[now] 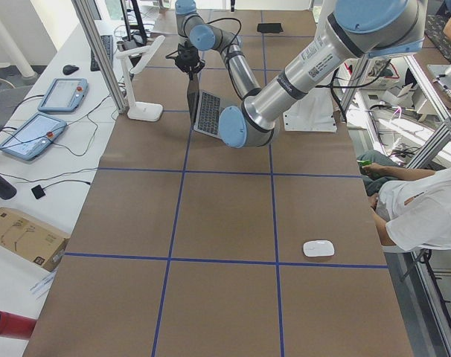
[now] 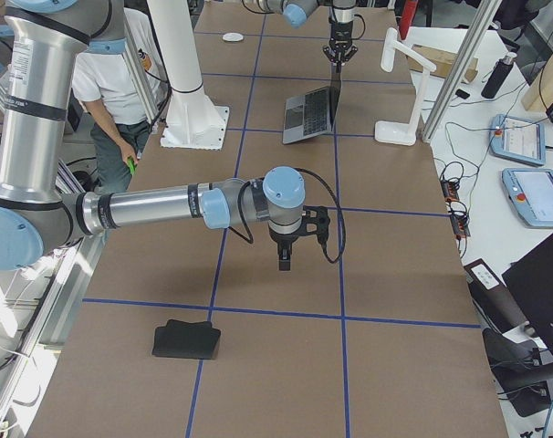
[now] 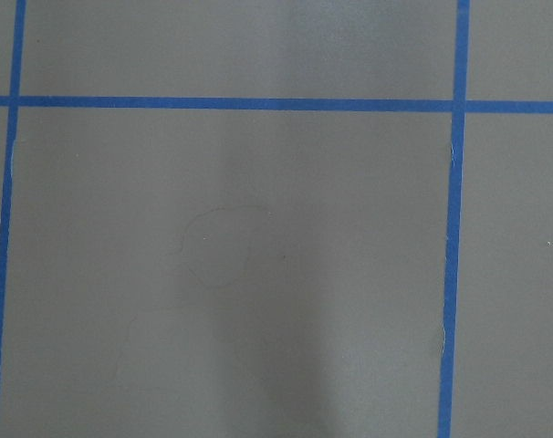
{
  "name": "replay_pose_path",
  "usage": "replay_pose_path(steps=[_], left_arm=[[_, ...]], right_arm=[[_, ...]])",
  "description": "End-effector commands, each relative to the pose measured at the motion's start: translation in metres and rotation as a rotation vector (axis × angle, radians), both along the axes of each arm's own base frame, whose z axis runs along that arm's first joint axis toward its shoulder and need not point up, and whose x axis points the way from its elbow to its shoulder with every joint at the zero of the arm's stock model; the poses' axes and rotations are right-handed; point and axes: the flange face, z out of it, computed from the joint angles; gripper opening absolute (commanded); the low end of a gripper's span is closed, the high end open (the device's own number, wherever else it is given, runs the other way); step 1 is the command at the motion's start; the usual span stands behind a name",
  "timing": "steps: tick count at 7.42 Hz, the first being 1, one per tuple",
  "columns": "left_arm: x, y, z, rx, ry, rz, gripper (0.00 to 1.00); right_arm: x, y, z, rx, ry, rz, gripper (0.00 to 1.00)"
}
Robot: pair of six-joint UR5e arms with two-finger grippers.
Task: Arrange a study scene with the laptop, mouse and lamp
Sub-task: 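Carry the open silver laptop with the left gripper and lower it before the lamp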
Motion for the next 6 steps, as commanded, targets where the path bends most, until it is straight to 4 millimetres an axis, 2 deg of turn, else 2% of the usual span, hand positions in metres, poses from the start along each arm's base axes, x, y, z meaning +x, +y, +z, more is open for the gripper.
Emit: replay_pose_path(steps=[1,3,6], left_arm=[[0.027,-0.031,0.023,0.033,-0.025,-0.005,0.0],[0.032,-0.038,0.038,0.054,-0.049,0.025,0.0],[0.034,-0.041,0.042,0.066,-0.041,0.027,0.0]], right_arm=[[0.0,0.0,0.004,-0.007,0.001,-0.001,0.99],[0.001,0.0,0.004,-0.008,0.001,0.002,0.99],[0.0,0.0,0.004,-0.007,0.001,-0.001,0.99]])
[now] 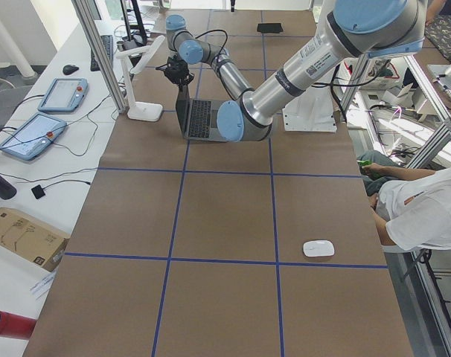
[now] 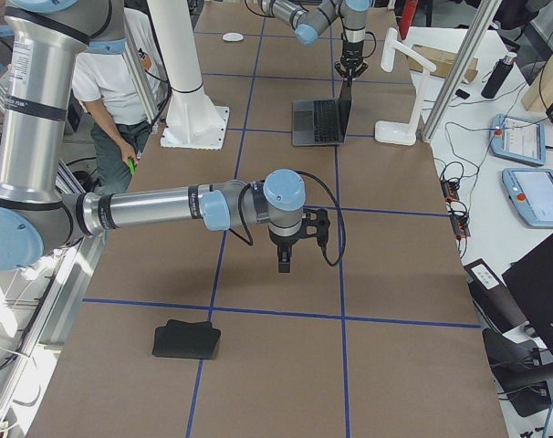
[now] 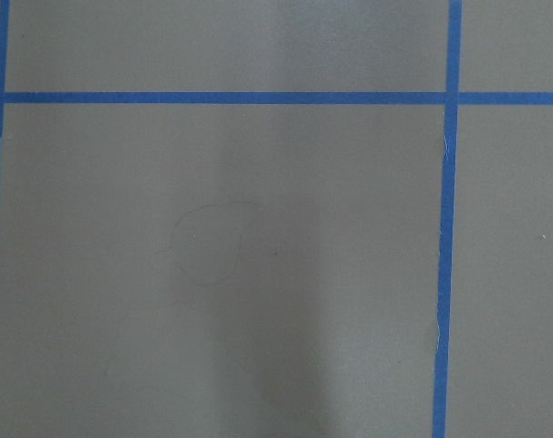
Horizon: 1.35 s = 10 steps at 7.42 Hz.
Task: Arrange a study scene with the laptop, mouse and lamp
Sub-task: 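Carry the open silver laptop with the left gripper and lower it before the lamp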
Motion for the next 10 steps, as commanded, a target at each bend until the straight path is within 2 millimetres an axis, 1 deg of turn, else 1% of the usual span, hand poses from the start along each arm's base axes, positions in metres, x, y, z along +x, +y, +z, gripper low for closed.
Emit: replay_pose_path(steps=[1,2,3,4,5,6,7,8,9,10], left_arm=[[0.004,-0.004,0.007,0.007,0.005,0.001,0.0],[0.004,-0.005,0.018,0.001,-0.001,0.001,0.07],[0.002,-0.007,0.02,0.009,0.006,-0.002,0.25],[-0.003,-0.01,0.02,0.018,0.006,-0.003,0.64],[-0.018,-0.015,0.012,0.045,0.011,-0.003,1.0],[-0.036,-0.014,0.004,0.061,0.031,-0.014,1.0],[-0.062,0.0,0.009,0.086,0.055,-0.026,1.0],[-0.099,0.035,0.031,0.1,0.086,0.003,1.0],[-0.131,0.067,0.052,0.148,0.08,0.041,1.0],[-0.157,0.1,0.069,0.232,0.056,0.113,1.0]], right_arm=[[0.0,0.0,0.0,0.0,0.0,0.001,0.99],[0.0,0.0,0.002,-0.002,0.0,-0.001,0.99],[-0.001,-0.001,0.006,0.01,-0.003,-0.001,0.99],[-0.001,-0.002,0.009,0.018,-0.004,-0.001,0.99],[-0.001,-0.002,0.009,0.019,-0.004,-0.001,0.99],[-0.001,-0.002,0.009,0.018,-0.006,-0.001,0.99],[-0.001,-0.001,0.008,0.015,-0.017,-0.002,0.99],[-0.002,-0.002,0.007,0.018,-0.023,-0.005,0.99],[-0.002,-0.001,0.006,0.019,-0.032,-0.007,0.99],[-0.002,0.001,0.007,0.015,-0.038,-0.008,0.99]])
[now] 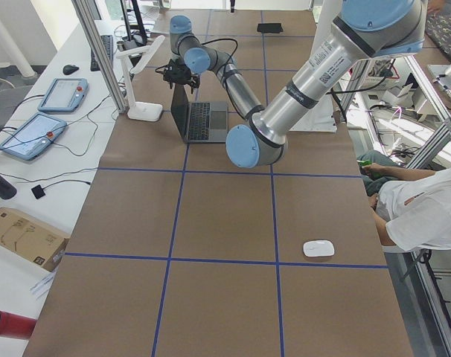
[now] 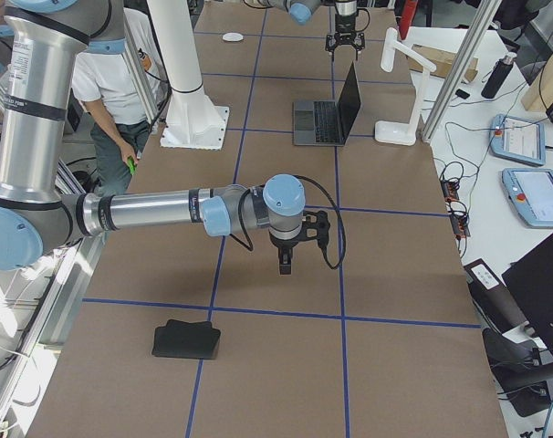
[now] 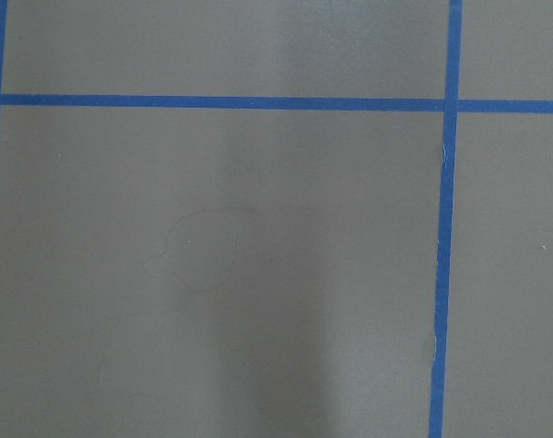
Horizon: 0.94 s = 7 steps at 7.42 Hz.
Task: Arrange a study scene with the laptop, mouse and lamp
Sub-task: 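Release the laptop and withdraw the left gripper toward the table edge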
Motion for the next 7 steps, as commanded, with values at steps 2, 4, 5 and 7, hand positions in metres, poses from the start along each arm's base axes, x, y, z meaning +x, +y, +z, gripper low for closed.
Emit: replay_pose_path(steps=[2,4,5,7], left_arm=[[-0.076,0.081,0.05,0.292,-0.099,0.238,1.0],[-0.119,0.131,0.108,0.565,-0.183,0.487,1.0],[-0.127,0.134,0.122,0.626,-0.208,0.552,1.0],[-0.134,0.133,0.128,0.686,-0.225,0.598,1.0]], right_arm=[[0.001,0.015,0.016,-0.025,-0.012,-0.016,0.99],[0.006,0.041,0.078,0.13,0.011,-0.206,0.99],[0.006,0.047,0.121,0.198,0.0,-0.33,0.98],[0.013,0.067,0.175,0.287,-0.031,-0.487,0.98]])
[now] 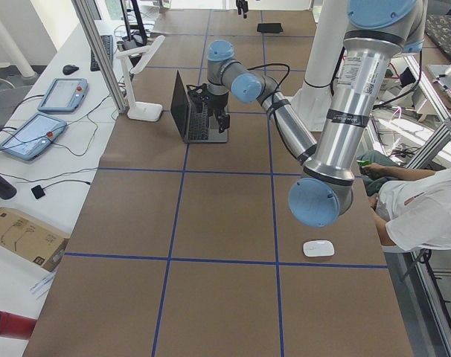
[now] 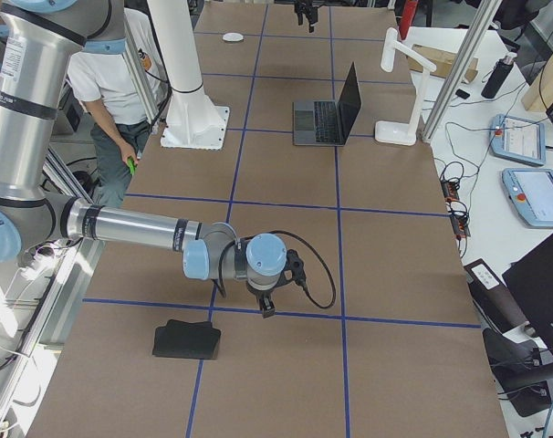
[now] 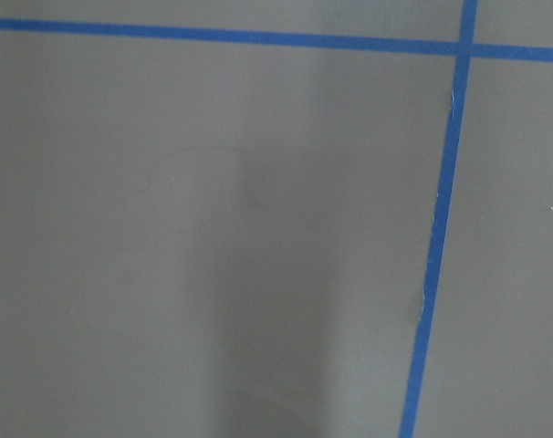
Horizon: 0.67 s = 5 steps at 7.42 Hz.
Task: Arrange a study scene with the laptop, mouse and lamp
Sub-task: 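Release the laptop and withdraw the left gripper toward the table edge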
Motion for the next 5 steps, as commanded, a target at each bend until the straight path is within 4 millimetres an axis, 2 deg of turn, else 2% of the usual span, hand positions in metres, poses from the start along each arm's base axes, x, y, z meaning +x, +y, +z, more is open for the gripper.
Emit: replay_pose_path(steps=[1,2,3,4,5], left_arm=[[-0.01,0.002,0.001,0.055,-0.006,0.032,1.0],[-0.026,-0.002,-0.002,0.097,-0.005,0.033,1.0],[-0.032,0.003,-0.008,0.147,0.015,0.088,1.0],[-0.036,0.009,-0.018,0.156,0.04,0.091,1.0],[-0.041,0.016,-0.026,0.17,0.05,0.086,1.0]], right_arm=[[0.001,0.026,0.057,0.088,-0.042,-0.232,0.97],[0.0,0.036,0.069,0.077,-0.078,-0.337,0.97],[0.0,0.025,0.067,0.093,-0.095,-0.418,0.97],[0.001,0.031,0.075,0.054,-0.121,-0.456,0.96],[0.001,0.035,0.096,0.003,-0.144,-0.461,0.95]])
